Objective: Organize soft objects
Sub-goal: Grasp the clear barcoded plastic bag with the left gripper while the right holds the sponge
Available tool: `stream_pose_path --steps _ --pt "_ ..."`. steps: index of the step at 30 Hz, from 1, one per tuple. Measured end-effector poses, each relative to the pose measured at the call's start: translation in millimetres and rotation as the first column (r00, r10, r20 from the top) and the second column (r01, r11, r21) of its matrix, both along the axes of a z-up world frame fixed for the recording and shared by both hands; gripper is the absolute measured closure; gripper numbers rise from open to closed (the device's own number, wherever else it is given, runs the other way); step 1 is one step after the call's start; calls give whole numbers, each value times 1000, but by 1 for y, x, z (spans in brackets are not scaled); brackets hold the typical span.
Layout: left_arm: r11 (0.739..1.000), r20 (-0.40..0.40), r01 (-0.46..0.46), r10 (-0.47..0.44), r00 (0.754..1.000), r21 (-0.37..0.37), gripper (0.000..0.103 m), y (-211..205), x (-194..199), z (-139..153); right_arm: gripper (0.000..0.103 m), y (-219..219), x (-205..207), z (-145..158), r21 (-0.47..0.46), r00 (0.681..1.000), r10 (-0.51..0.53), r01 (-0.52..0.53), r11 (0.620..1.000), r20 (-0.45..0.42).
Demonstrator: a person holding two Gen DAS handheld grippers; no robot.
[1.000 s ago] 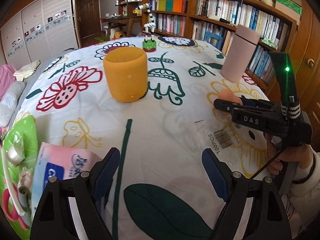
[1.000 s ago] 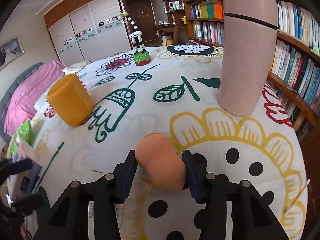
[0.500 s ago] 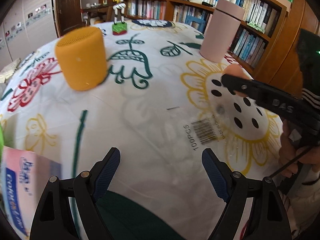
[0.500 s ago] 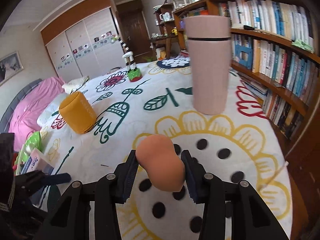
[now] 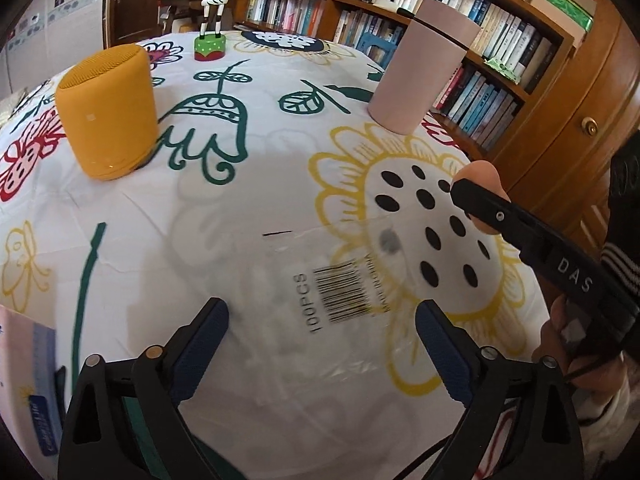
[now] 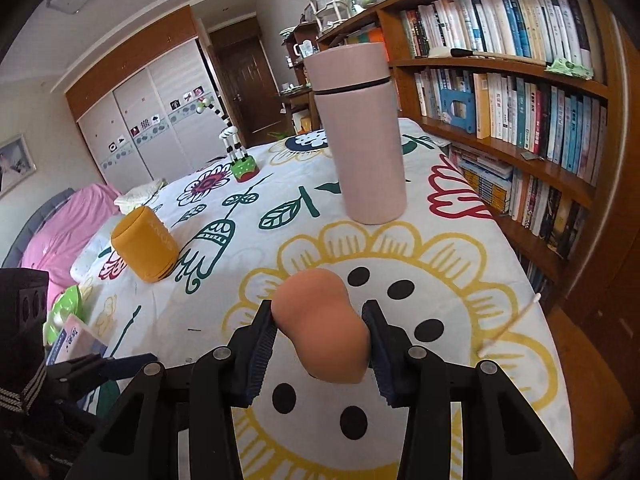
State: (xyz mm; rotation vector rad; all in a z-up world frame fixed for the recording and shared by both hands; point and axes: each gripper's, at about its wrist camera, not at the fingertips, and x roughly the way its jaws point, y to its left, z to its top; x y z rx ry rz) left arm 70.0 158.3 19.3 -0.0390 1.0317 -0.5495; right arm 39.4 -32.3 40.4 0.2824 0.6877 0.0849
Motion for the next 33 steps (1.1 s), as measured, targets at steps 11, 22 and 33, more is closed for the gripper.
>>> stream_pose_path --steps 11,22,33 --pt "976 98 23 -45 994 215 2 -39 -10 -9 56 -4 -4 -1 10 1000 -13 13 1000 12" --pt "980 150 49 -78 986 192 38 -35 -17 -5 56 -6 -5 -3 16 1000 -27 27 1000 -1" --pt "993 106 54 -65 992 102 82 -16 -16 3 56 -2 -10 0 11 1000 -27 27 1000 7"
